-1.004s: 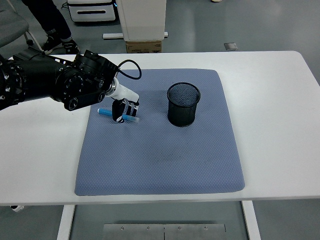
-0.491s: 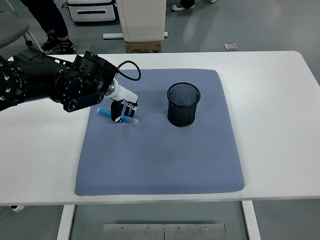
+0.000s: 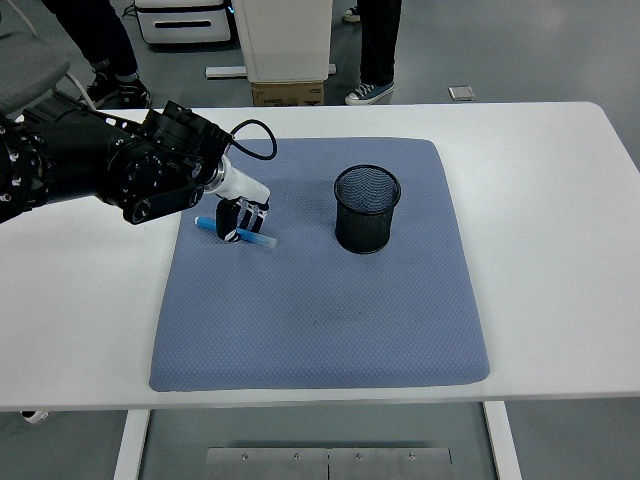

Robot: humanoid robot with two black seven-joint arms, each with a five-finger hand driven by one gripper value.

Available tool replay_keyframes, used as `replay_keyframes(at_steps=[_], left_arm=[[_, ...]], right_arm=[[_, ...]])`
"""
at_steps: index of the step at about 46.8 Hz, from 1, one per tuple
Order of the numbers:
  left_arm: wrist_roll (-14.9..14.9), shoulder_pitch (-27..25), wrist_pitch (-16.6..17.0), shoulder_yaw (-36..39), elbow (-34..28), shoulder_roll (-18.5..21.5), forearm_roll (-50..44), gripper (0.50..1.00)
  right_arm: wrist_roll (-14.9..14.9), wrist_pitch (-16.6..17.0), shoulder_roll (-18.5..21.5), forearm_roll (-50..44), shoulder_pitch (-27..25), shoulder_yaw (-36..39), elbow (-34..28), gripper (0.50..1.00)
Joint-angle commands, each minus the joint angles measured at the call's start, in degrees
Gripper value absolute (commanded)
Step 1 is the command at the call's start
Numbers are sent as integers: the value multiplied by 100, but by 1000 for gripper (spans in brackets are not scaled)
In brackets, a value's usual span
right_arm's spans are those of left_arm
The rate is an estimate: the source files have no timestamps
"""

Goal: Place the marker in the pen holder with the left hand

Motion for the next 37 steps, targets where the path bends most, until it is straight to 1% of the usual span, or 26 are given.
replay_keyframes(at_steps=[1, 20, 31, 37], left_arm=[[0, 28, -1, -1, -1, 7, 0, 584], [-9, 37, -1, -1, -1, -2, 0, 581], [-9, 37, -1, -1, -1, -2, 9, 517], [-9, 37, -1, 16, -1, -2, 9, 500]], right_arm=[[0, 0, 0, 0, 2, 0, 0, 1000], [0, 0, 0, 0, 2, 0, 0, 1000], [0, 0, 0, 0, 2, 0, 0, 1000], [0, 0, 0, 0, 2, 0, 0, 1000]])
